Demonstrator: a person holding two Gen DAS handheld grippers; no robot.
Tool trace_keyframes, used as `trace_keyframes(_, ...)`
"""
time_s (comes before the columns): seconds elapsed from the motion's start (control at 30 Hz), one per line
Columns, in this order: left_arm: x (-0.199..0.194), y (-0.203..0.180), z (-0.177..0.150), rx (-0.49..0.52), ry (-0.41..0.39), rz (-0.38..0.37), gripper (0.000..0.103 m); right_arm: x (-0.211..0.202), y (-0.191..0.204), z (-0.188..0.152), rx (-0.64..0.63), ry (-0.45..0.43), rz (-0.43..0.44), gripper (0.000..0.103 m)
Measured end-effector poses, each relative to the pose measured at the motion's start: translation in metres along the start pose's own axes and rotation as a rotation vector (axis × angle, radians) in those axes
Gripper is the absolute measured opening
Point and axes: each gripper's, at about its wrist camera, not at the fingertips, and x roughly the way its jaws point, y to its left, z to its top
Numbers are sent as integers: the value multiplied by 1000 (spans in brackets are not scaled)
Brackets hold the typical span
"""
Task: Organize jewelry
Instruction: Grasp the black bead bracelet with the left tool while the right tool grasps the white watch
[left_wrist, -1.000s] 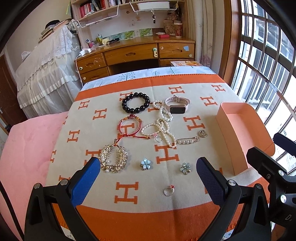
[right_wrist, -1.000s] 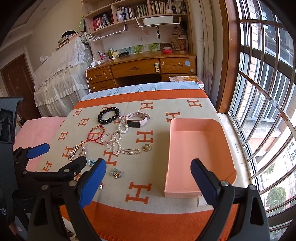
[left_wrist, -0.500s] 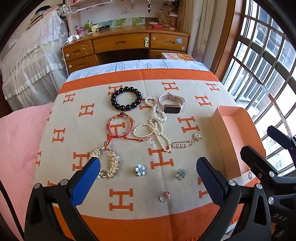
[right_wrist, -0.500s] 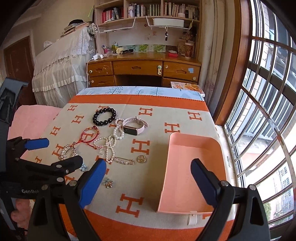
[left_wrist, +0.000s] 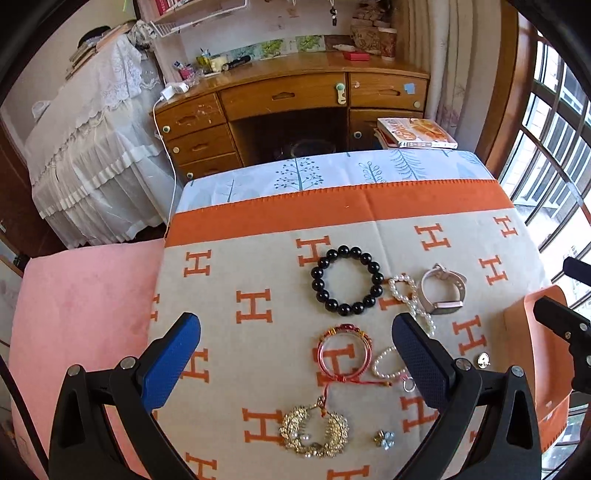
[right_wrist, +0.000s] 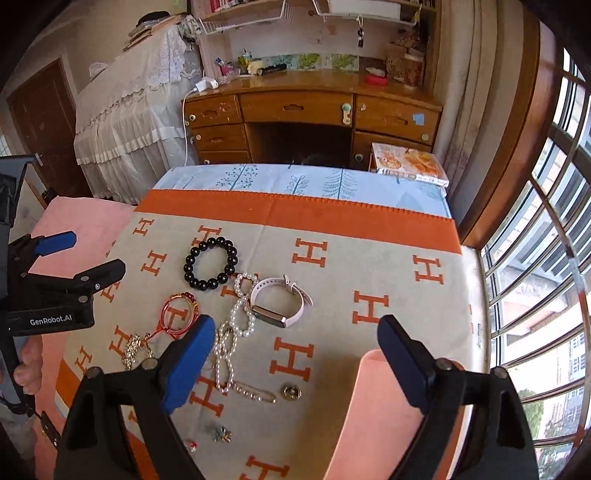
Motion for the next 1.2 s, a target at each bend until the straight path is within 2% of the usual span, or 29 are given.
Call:
trace_keyframes(0.03,13,2,7,-5,21,-4,102,16,-2,9,14,40,7,78)
trace_keyframes(0.2,78,2,19,-25,131,-28,95,91,-5,23,71,209,10,68)
trace_keyframes(0.3,113,-2,18,-48,196,-45,83,125,-7,20,96,282,-3,57)
trace_keyframes(0.47,152,-5,17,-81,257,-57,80,152,-6,17,82,326,-28,50)
trace_keyframes(0.53,158,-6,17,-81,268,-60,72,157,-4,17,71,338,-26,44)
trace_keyframes(0.6,164,-6,15,-86,285,-65,63,157,2,16,45,319,-35,34)
trace_keyframes(0.67,164,-6,15,-105,275,-91,54,156,5,15,22,310,-39,16)
trace_keyframes(0.7,162,-7,16,-109,271,-101,41,155,6,14,19,308,-37,13)
trace_keyframes(0.73,161,-8,16,-105,263,-93,16,155,4,14,22,309,-30,8)
trace_keyframes(0.8,159,-12,15,-103,266,-87,13,151,-1,13,47,307,0,7)
trace_keyframes(0.93,145,-15,13,-126,226,-103,12,121,-15,11,112,241,56,7)
trace_keyframes(1.07,104,-17,15,-150,141,-159,12,67,-35,3,166,133,107,7)
trace_keyframes(1.2,56,-28,24,-137,52,-231,12,9,-64,-24,201,35,124,7)
